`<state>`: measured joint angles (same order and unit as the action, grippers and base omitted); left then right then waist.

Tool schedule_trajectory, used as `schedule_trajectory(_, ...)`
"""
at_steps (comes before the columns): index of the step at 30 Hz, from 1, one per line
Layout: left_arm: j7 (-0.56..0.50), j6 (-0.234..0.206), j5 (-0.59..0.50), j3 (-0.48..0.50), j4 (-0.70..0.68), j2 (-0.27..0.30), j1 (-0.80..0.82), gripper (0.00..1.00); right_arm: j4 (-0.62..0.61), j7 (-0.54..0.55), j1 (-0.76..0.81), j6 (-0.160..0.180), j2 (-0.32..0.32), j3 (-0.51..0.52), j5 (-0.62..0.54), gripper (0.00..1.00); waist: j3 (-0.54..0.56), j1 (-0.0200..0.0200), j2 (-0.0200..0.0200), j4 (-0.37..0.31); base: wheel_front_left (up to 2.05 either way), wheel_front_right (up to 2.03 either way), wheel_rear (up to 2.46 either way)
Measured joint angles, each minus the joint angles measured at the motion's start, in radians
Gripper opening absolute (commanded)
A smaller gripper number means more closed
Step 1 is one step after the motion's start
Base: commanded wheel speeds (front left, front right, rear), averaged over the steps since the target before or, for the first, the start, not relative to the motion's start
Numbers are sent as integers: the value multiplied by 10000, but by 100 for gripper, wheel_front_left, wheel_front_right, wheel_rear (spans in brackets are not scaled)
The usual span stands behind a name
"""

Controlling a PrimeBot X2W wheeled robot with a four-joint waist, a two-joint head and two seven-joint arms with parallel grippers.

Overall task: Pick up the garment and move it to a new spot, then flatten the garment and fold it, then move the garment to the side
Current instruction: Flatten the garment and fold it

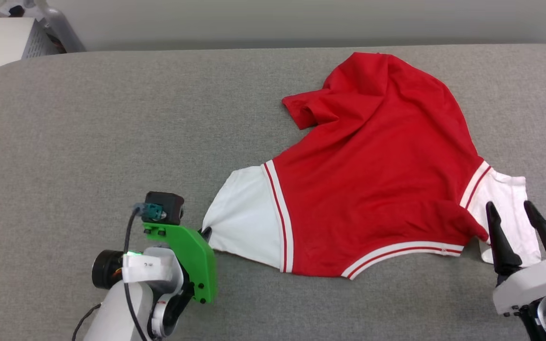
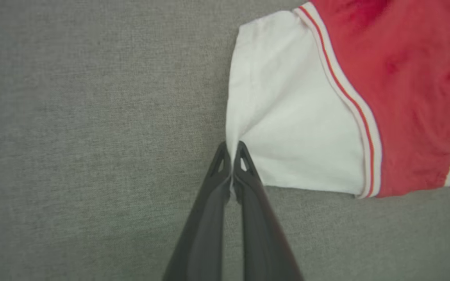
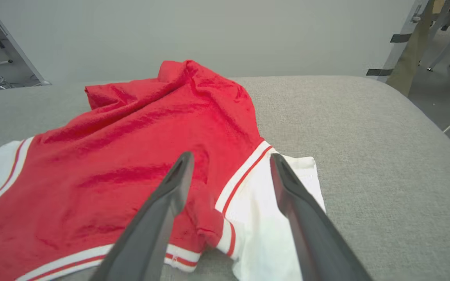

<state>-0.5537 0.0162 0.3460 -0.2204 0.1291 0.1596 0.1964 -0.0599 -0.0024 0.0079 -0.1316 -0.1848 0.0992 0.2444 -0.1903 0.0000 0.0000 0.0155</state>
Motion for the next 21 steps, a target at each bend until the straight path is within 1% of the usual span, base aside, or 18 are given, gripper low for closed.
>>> schedule_trajectory(3, -23, -31, 267, 209, -769, 29, -231, 0, -75, 1887, 125, -2, -334, 180, 127, 100, 106, 0, 0, 148, 0, 0, 0)
schedule_trajectory(6, -222, -79, 389, 359, -1565, 201, -504, 0, -215, 4261, 129, -2, -525, 658, 447, 100, 130, 0, 0, 271, 0, 0, 0)
schedule_trajectory(9, -420, -217, 439, 451, -2159, 349, -690, 0, -418, 6109, 91, -2, -788, 1106, 477, 100, 34, 0, 0, 324, 0, 0, 0)
schedule_trajectory(11, -508, -290, 441, 510, -2451, 370, -766, 0, -500, 7056, -21, 0, -949, 1383, 445, 100, -58, 0, 0, 359, 0, 0, 0)
schedule_trajectory(13, -550, -295, 445, 537, -2671, 391, -774, 0, -531, 7810, -202, 0, -1110, 1544, 360, 100, -154, 0, 0, 405, 0, 0, 0)
schedule_trajectory(16, -594, -347, 508, 539, -2928, 414, -780, 0, -479, 8736, -582, 0, -1147, 1783, 311, 100, -336, 0, 0, 483, 0, 0, 0)
schedule_trajectory(18, -650, -357, 514, 487, -3057, 418, -781, 0, -286, 9214, -791, 0, -1227, 1914, 201, 100, -489, 0, 0, 587, 0, 0, 0)
schedule_trajectory(21, -727, -378, 516, 407, -3116, 420, -781, 0, 36, 9453, -887, 0, -1312, 2000, 2, 100, -629, 0, 0, 702, 0, 0, 0)
